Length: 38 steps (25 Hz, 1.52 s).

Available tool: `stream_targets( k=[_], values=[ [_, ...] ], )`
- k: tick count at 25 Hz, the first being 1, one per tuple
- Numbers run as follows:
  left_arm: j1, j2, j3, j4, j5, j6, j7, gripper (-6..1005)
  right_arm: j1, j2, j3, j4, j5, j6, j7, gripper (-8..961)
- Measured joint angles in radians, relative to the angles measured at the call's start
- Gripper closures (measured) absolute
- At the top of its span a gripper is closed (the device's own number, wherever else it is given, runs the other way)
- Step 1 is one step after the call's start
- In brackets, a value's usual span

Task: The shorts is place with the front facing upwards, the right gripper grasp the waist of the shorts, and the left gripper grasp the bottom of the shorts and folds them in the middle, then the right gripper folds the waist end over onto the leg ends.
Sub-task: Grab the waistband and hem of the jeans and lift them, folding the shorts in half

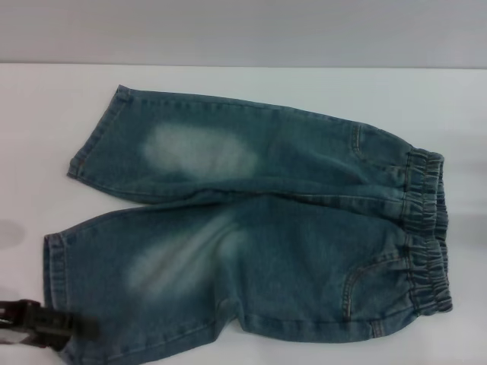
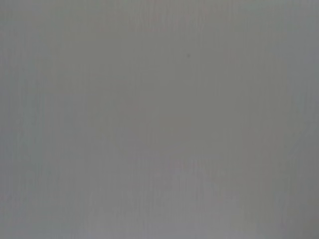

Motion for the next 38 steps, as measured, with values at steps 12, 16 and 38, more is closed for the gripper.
stream_targets(
  k=[12, 16, 38],
  values=[
    [-0.004, 0.003, 0.036, -0.001, 0.011, -0.029, -0.013, 173, 0.0, 0.0, 0.0, 0.0, 0.0, 0.002, 0.002, 352],
    [0.004, 0.017, 0.037, -0.001, 0.011, -0.026, -0.016, 174, 0.002, 0.0, 0.0, 0.0, 0.0, 0.002, 0.005, 351],
    [0.01, 0.014, 0.048, -0.002, 0.022, -0.022, -0.017, 294, 0.006, -0.003, 0.0, 0.003, 0.004, 0.002, 0.007, 352]
  ],
)
